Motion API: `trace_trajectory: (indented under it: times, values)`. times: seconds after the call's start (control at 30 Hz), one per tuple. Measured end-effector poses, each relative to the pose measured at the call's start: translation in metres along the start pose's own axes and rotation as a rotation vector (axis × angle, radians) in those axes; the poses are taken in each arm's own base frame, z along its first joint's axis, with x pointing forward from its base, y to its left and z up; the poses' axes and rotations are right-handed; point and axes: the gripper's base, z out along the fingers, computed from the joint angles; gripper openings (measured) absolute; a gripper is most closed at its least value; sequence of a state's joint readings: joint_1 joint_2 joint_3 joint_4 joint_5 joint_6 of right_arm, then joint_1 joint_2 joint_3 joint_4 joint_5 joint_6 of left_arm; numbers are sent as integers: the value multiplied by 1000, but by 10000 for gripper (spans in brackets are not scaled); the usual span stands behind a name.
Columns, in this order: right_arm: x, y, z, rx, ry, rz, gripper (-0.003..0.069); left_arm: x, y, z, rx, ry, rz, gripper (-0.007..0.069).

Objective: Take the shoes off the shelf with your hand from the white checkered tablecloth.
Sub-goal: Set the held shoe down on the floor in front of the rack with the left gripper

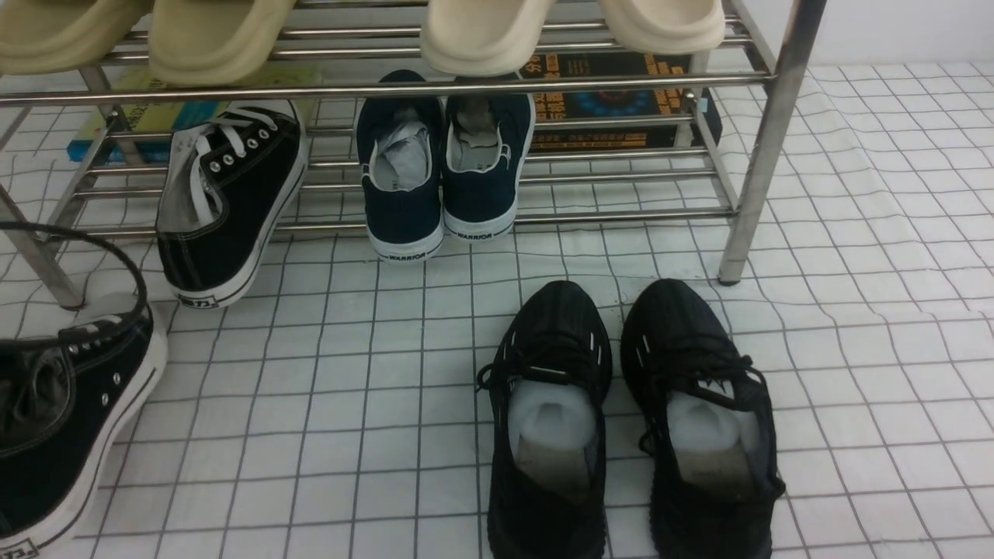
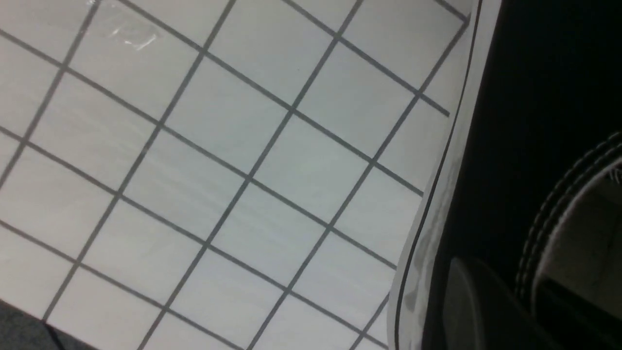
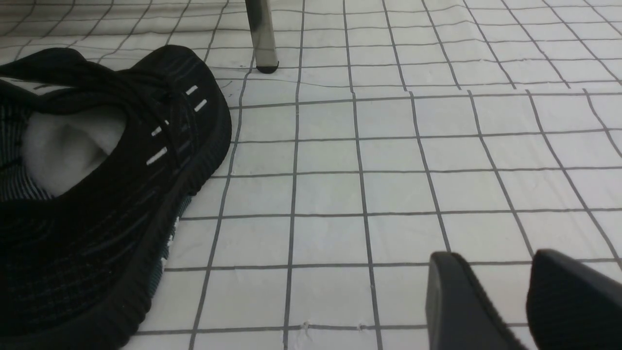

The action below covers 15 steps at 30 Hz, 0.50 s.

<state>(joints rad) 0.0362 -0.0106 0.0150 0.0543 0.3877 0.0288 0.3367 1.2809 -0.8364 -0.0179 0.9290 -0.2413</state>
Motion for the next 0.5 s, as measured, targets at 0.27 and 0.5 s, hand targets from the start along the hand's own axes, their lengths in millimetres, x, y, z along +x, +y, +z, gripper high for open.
trace_trajectory:
  times: [0.27,0.5]
  values:
    - [0,0,0,0,0,0,239,3,1,17,-1,-6,29,174]
    - [0,0,0,0,0,0,239,-29,-11,-20,73,-124,10,415]
